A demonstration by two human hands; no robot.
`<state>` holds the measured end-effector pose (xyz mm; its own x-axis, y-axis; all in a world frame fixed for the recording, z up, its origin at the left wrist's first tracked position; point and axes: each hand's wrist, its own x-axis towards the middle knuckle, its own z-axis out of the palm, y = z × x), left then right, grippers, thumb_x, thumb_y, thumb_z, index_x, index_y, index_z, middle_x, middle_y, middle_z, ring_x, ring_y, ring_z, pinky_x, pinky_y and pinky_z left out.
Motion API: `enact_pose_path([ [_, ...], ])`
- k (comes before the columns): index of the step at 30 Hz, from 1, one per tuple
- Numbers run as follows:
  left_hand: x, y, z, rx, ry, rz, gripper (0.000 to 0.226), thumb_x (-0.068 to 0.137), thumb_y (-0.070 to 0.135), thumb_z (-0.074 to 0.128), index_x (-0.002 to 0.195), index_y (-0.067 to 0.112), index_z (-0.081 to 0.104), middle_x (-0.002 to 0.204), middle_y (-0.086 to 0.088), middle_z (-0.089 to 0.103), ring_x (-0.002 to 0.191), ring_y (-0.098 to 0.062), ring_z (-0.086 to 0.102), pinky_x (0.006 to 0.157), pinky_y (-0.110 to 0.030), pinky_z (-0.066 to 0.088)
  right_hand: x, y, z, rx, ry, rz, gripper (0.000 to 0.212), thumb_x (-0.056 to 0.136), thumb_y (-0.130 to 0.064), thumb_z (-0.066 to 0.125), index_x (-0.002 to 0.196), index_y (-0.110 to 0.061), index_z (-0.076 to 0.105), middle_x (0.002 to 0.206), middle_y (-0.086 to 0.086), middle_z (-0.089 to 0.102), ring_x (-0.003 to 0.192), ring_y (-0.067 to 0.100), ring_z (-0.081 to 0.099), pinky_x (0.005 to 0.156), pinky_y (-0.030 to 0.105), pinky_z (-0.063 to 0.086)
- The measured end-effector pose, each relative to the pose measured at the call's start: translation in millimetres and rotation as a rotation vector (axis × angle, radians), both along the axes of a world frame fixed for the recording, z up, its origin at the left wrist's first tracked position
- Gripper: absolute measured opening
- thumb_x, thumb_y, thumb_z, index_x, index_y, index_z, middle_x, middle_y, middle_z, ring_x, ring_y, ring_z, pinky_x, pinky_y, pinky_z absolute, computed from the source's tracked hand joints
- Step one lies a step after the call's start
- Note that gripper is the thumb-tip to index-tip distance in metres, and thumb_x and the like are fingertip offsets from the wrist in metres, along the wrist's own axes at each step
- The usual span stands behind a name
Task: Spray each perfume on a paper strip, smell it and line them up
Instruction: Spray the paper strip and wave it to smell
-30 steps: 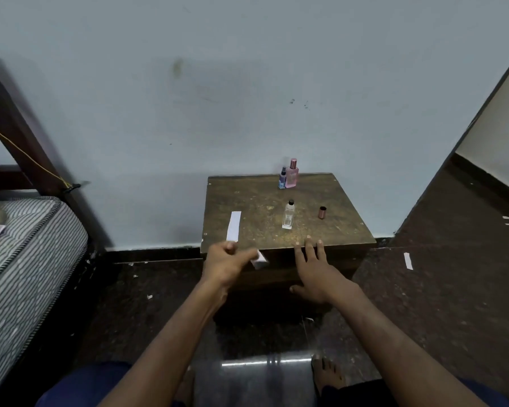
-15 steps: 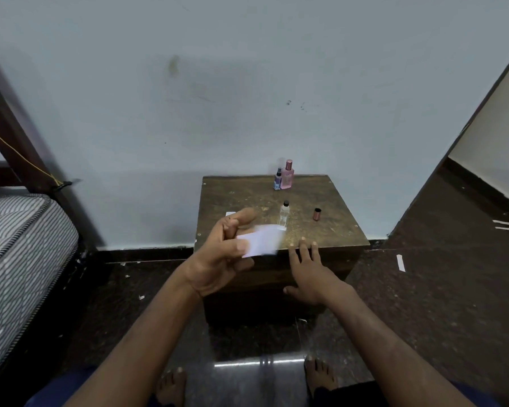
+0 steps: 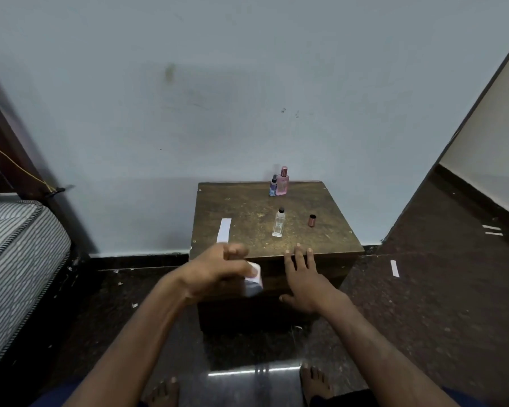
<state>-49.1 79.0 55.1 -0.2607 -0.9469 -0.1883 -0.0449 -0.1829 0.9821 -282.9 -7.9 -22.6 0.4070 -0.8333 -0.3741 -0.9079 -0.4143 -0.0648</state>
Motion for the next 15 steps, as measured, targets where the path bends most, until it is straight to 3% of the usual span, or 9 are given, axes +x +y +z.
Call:
enact_pose_path([
  [2, 4.4, 7.2, 8.4, 0.008, 0.485, -0.031, 0.084, 0.036, 0.033, 0.105, 0.102, 0.018, 0.056, 0.081, 0.000, 0.060, 0.068, -0.012, 0.060, 0.054, -0.021, 0.046, -1.7, -1.2, 1.2, -0.001, 0.000, 0.008, 0.112, 0.097, -0.045, 0.068, 0.164, -0.014, -0.017, 0.167, 0.016, -0.033, 0.152, 0.043, -0.031, 0.123, 0.060, 0.030],
  [3, 4.5, 6.6, 10.2, 0.020, 0.534, -0.004, 0.087, 0.031, 0.029, 0.106, 0.105, 0.015, 0.061, 0.079, -0.001, 0.064, 0.065, -0.011, 0.063, 0.049, -0.020, 0.048, -1.8, -1.4, 1.9, -0.003, 0.005, 0.011, 0.112, 0.097, -0.045, 0.068, 0.163, -0.013, -0.017, 0.167, 0.017, -0.033, 0.152, 0.044, -0.030, 0.123, 0.061, 0.031],
  [4, 8.1, -0.5, 1.8, 0.008, 0.429, 0.057, 0.081, 0.033, 0.027, 0.103, 0.103, 0.015, 0.065, 0.079, 0.001, 0.068, 0.066, -0.011, 0.065, 0.050, -0.020, 0.051, -1.1, -0.8, 2.6, -0.006, 0.012, 0.010, 0.112, 0.098, -0.045, 0.067, 0.163, -0.012, -0.018, 0.167, 0.017, -0.033, 0.152, 0.044, -0.029, 0.122, 0.061, 0.031],
  [7, -1.3, -2.2, -7.2, 0.027, -0.566, 0.136, 0.054, 0.053, 0.040, 0.093, 0.095, 0.021, 0.065, 0.087, 0.006, 0.072, 0.084, -0.013, 0.066, 0.074, -0.029, 0.057, 1.4, 1.8, 2.9, -0.012, 0.020, 0.009, 0.112, 0.098, -0.044, 0.068, 0.163, -0.011, -0.017, 0.167, 0.018, -0.031, 0.152, 0.045, -0.028, 0.122, 0.060, 0.032],
  [8, -2.3, -5.0, -14.4, 0.052, -0.562, 0.149, 0.056, 0.057, 0.041, 0.096, 0.098, 0.020, 0.064, 0.093, 0.002, 0.071, 0.088, -0.014, 0.065, 0.077, -0.031, 0.056, 1.1, 1.8, 2.7, -0.012, 0.017, 0.006, 0.112, 0.097, -0.044, 0.068, 0.163, -0.011, -0.016, 0.168, 0.018, -0.030, 0.152, 0.045, -0.028, 0.122, 0.060, 0.032],
  [12, 0.8, 0.7, 5.6, -0.001, 0.642, -0.118, 0.064, 0.056, 0.024, 0.100, 0.113, 0.016, 0.072, 0.100, -0.002, 0.073, 0.082, -0.011, 0.071, 0.064, -0.022, 0.058, -0.6, -3.1, 2.4, -0.001, 0.026, 0.012, 0.107, 0.098, -0.046, 0.067, 0.165, -0.010, -0.008, 0.171, 0.018, -0.022, 0.154, 0.046, -0.026, 0.121, 0.061, 0.033],
  [13, 1.9, -1.1, 13.8, -0.044, 0.716, -0.233, 0.050, 0.067, 0.022, 0.096, 0.111, 0.019, 0.072, 0.095, 0.005, 0.075, 0.081, -0.007, 0.072, 0.065, -0.019, 0.057, -0.2, -3.2, 2.6, -0.004, 0.031, 0.015, 0.108, 0.098, -0.046, 0.067, 0.164, -0.010, -0.011, 0.169, 0.018, -0.026, 0.153, 0.046, -0.026, 0.122, 0.061, 0.032],
  [14, 3.4, -2.2, 9.5, -0.069, 0.522, -0.202, 0.036, 0.073, 0.023, 0.091, 0.102, 0.021, 0.070, 0.085, 0.011, 0.074, 0.077, -0.004, 0.070, 0.064, -0.019, 0.054, 0.6, -2.3, 2.8, -0.005, 0.032, 0.014, 0.110, 0.098, -0.045, 0.067, 0.164, -0.011, -0.014, 0.168, 0.018, -0.029, 0.153, 0.045, -0.027, 0.122, 0.061, 0.031],
  [15, 3.0, -2.3, 4.3, -0.033, 0.131, -0.047, 0.028, 0.074, 0.026, 0.089, 0.089, 0.022, 0.065, 0.073, 0.013, 0.070, 0.071, -0.005, 0.065, 0.061, -0.021, 0.049, 1.5, -1.0, 2.8, -0.006, 0.032, 0.011, 0.111, 0.098, -0.044, 0.067, 0.163, -0.011, -0.015, 0.167, 0.018, -0.030, 0.153, 0.045, -0.028, 0.122, 0.061, 0.031],
])
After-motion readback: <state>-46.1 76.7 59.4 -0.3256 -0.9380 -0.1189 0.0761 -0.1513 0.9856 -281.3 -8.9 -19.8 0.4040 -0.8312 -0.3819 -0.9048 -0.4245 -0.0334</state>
